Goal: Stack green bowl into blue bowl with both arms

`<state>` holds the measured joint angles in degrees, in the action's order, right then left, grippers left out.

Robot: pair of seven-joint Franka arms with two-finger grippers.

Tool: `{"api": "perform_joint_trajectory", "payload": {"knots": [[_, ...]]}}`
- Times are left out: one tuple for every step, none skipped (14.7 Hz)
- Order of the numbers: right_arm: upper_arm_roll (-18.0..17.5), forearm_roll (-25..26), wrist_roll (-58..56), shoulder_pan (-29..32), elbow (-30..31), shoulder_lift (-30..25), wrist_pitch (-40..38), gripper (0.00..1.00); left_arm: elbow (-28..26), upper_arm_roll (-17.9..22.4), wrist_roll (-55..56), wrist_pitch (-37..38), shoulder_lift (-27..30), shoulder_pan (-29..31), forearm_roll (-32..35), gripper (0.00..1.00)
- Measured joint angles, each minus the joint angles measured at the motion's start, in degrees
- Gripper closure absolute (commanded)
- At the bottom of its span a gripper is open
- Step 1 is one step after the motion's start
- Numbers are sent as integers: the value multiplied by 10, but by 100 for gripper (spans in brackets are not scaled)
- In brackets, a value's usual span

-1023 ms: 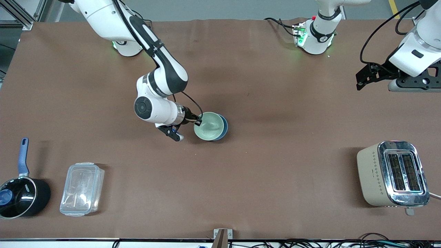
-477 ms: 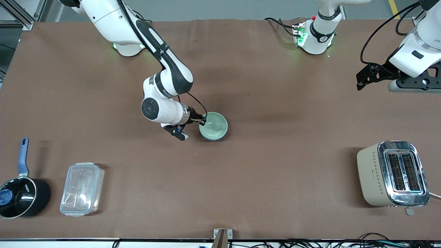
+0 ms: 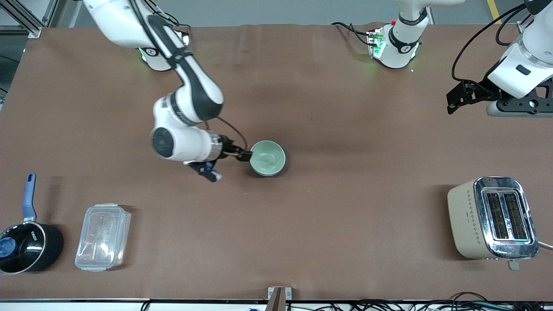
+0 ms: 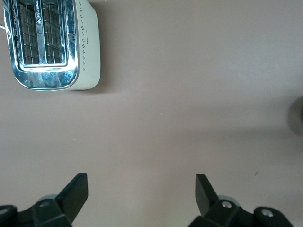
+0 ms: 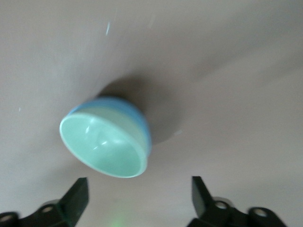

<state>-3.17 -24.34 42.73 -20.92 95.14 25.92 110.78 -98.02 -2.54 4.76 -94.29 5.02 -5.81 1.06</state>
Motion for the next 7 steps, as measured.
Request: {"api": "perform_joint_trajectory", "payload": {"knots": [[3, 40, -20, 32, -18, -11, -39, 0, 0, 0, 0, 0, 0, 0, 0, 0], [5, 73, -49, 66, -30, -21, -64, 0, 0, 0, 0, 0, 0, 0, 0, 0], [7, 95, -85, 100, -35, -30, -76, 0, 0, 0, 0, 0, 0, 0, 0, 0], [8, 110, -123, 133, -36, -36, -81, 0, 0, 0, 0, 0, 0, 0, 0, 0], [8, 121, -165, 163, -36, -40, -82, 0, 0, 1, 0, 0, 0, 0, 0, 0], [9, 135, -207, 188, -37, -44, -82, 0, 0, 1, 0, 0, 0, 1, 0, 0], [9, 155, -242, 209, -38, -49, -85, 0, 0, 1, 0, 0, 1, 1, 0, 0]]}}
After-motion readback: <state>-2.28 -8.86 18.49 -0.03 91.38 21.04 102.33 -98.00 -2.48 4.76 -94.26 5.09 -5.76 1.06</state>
